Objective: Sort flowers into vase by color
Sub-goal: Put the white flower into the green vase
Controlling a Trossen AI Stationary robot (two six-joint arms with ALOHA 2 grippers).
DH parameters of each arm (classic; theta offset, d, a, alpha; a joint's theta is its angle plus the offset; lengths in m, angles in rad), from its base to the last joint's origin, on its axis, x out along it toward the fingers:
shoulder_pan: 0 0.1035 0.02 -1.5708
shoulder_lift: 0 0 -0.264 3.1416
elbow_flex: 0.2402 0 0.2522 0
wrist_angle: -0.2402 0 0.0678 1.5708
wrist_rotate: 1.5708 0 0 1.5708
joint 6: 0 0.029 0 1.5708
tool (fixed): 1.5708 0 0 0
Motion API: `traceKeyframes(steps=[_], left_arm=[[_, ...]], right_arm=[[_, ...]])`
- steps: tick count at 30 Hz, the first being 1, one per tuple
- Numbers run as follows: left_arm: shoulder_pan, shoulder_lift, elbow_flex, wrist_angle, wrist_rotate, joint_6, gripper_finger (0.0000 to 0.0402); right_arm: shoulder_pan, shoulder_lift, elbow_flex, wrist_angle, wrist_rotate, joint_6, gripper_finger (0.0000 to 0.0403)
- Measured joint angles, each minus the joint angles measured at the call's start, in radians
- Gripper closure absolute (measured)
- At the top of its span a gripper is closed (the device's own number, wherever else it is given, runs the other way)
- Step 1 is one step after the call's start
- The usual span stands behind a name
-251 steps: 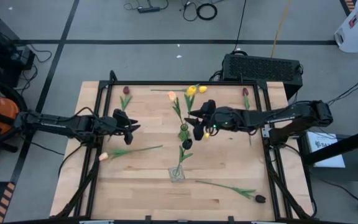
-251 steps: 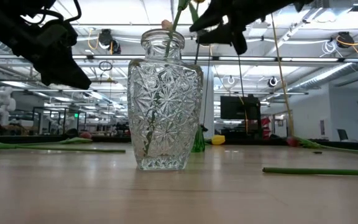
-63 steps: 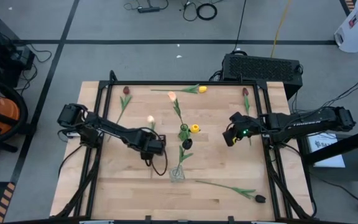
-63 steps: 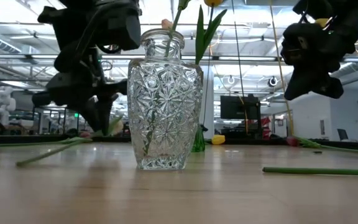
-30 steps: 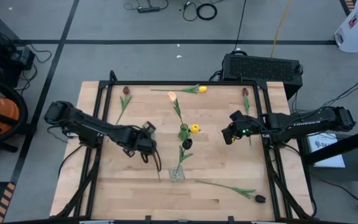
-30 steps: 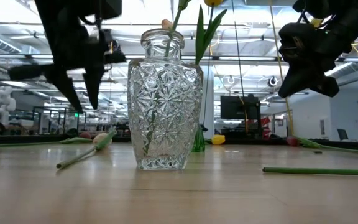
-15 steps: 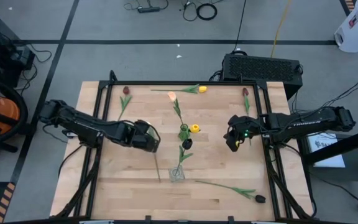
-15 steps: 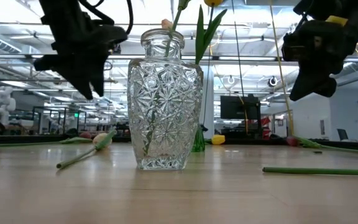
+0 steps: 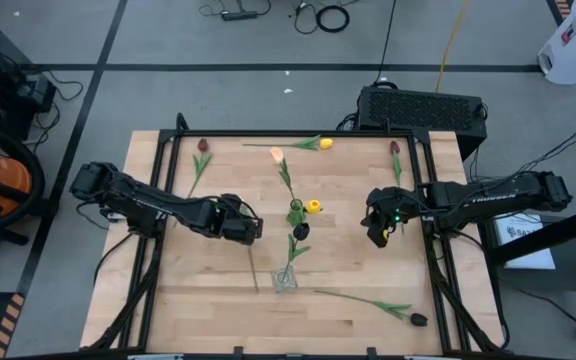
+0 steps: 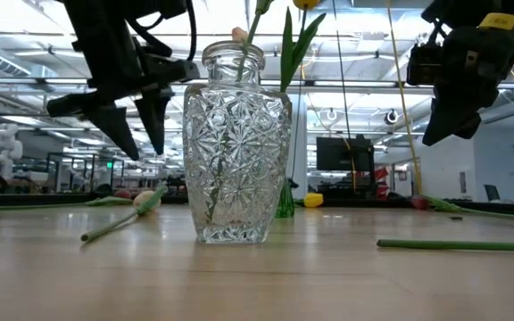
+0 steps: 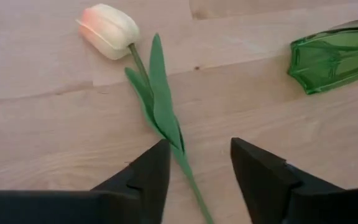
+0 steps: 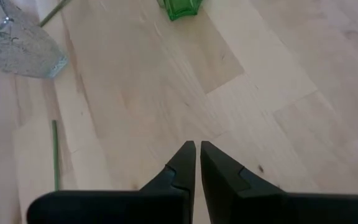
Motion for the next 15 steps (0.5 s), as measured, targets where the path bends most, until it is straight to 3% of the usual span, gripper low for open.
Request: traceKeyframes(steps=[5,15], left_arm=[[0.01,0.027,0.0,0.038,-0.025,0.0,0.0175],[0.014,0.121,0.0,0.017,0.074,-0.181,0.0171]], right_arm=[[0.0,0.0,0.0,-0.002,0.0,-0.005,0.0385],[0.0,0.0,0.0,-0.001,-0.001,-0.017,0.0385]])
